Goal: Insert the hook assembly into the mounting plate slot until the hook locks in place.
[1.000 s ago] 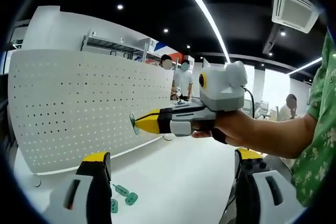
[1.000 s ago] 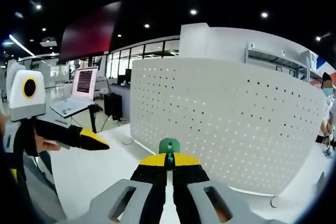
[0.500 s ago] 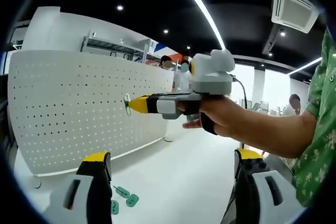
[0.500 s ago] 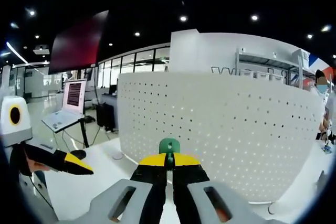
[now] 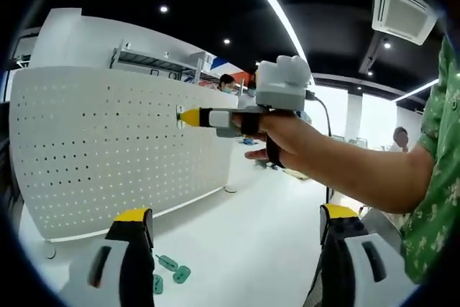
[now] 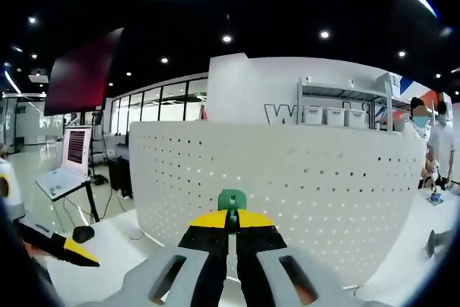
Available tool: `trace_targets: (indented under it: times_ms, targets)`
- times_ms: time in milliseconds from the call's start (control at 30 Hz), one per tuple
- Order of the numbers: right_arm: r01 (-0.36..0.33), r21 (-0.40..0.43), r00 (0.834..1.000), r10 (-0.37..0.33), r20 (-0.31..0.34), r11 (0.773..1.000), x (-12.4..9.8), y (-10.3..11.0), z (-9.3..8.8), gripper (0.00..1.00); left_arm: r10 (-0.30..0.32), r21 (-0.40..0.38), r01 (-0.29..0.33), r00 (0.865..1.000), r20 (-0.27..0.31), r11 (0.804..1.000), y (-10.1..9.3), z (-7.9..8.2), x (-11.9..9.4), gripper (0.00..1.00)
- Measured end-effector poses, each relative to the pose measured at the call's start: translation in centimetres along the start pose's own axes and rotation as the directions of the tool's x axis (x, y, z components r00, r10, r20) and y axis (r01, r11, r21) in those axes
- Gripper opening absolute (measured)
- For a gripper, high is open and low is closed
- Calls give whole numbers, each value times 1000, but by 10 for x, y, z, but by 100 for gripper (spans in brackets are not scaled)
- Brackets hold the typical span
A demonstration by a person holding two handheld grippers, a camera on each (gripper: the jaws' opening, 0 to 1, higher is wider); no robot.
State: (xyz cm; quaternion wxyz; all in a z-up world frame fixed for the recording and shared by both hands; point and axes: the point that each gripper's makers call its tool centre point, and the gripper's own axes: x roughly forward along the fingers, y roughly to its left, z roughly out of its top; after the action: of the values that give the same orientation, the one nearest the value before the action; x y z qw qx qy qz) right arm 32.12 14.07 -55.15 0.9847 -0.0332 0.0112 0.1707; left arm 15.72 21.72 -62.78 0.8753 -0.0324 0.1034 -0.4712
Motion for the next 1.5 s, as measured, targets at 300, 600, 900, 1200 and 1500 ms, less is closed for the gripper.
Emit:
trace_targets:
  times_ms: [300, 600, 900, 1200, 1500]
  targets:
    - [84, -11, 996, -83, 43, 996, 9, -34, 18, 1, 3, -4, -3, 1000, -6, 1000, 3, -2, 0, 97]
    - [152, -18, 985, -150, 90, 988, 20, -61, 36, 1, 12, -11, -12, 1000, -5, 1000, 9, -3, 2, 97]
    - [186, -27, 978, -182, 104, 982, 27, -73, 42, 1, 21, -10, -21, 1000, -13, 1000, 12, -6, 2, 97]
    - [198, -43, 975, -191, 116, 979, 40, -76, 46, 1, 23, -14, -24, 1000, -21, 1000, 15, -8, 3, 96]
    - [209, -40, 974, -205, 96, 977, 53, -86, 39, 1, 30, -22, -30, 999, -25, 999, 19, -11, 3, 95]
